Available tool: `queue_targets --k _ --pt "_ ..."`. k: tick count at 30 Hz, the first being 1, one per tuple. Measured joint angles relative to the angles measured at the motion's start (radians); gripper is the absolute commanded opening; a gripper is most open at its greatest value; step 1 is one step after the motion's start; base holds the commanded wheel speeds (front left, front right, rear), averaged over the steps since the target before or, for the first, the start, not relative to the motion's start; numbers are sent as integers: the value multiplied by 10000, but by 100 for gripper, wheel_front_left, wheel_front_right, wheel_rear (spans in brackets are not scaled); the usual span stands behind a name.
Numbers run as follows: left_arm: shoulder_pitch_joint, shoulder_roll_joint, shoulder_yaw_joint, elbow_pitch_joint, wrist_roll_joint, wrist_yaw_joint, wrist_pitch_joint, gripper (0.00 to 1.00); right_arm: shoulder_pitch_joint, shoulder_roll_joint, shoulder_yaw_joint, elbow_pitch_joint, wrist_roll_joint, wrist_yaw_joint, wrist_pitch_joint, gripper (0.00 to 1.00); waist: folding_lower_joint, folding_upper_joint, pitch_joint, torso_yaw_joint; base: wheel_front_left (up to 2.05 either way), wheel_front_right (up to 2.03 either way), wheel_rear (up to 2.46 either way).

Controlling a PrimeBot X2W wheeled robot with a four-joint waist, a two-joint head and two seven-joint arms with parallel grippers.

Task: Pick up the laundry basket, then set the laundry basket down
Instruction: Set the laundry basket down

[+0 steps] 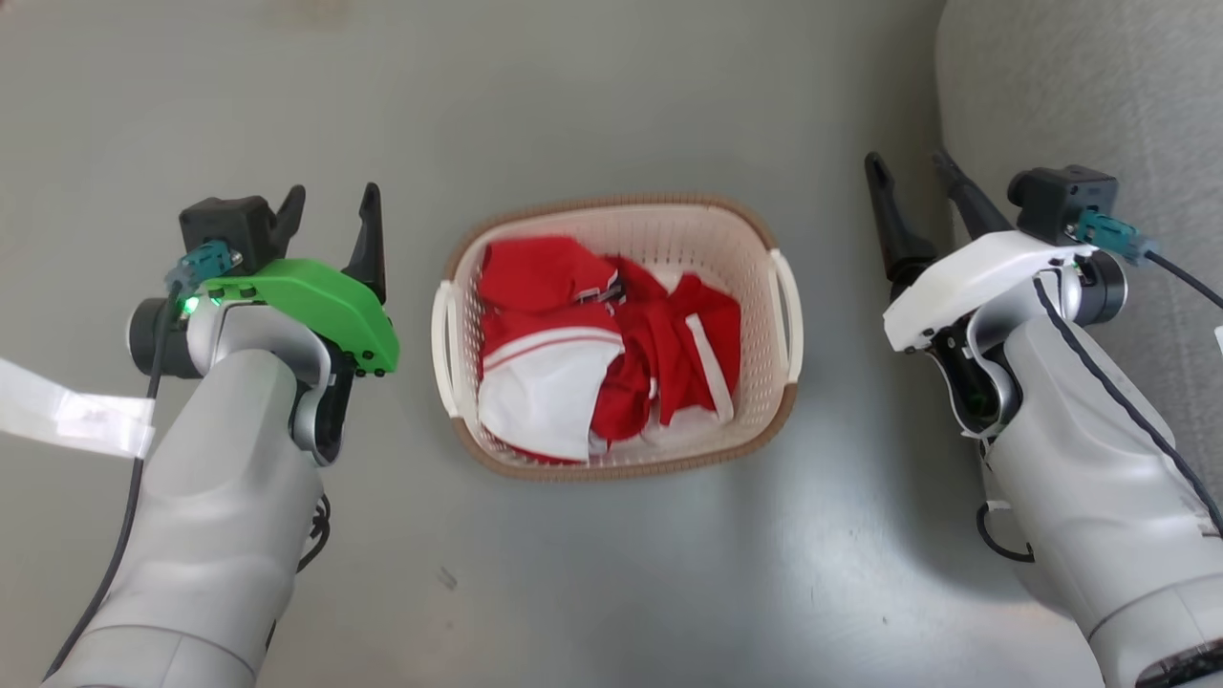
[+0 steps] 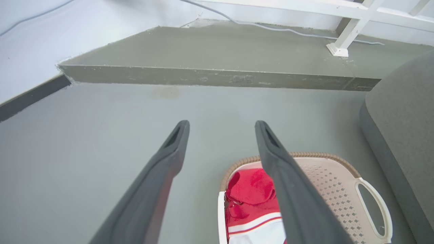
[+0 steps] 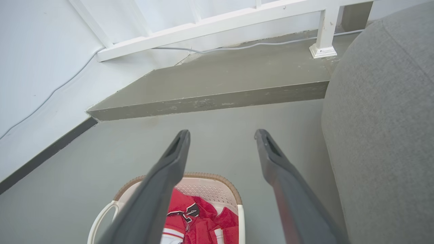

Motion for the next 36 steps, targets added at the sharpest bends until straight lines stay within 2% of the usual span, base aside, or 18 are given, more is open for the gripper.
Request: queue_targets --k 9,14,19,36 --pt "690 196 374 -1728 681 428 -29 100 750 -113 -585 -1544 -571 -328 -2 100 0 0 -1087 -14 0 0 0" --pt "1306 347 619 -2838 1168 713 -29 100 1247 -159 -999 -2623 -1028 -671 -2 100 0 0 -1679 -20 0 0 0" --pt "1923 399 738 -3685 1381 869 -29 100 1799 -136 -1254 -3402 -1241 -836 -8 100 0 0 -2083 -58 0 0 0" --pt "4141 441 947 -5634 1908 1183 -31 100 3873 132 -1570 -4604 -1680 -1018 -31 100 0 0 -3130 -233 0 0 0"
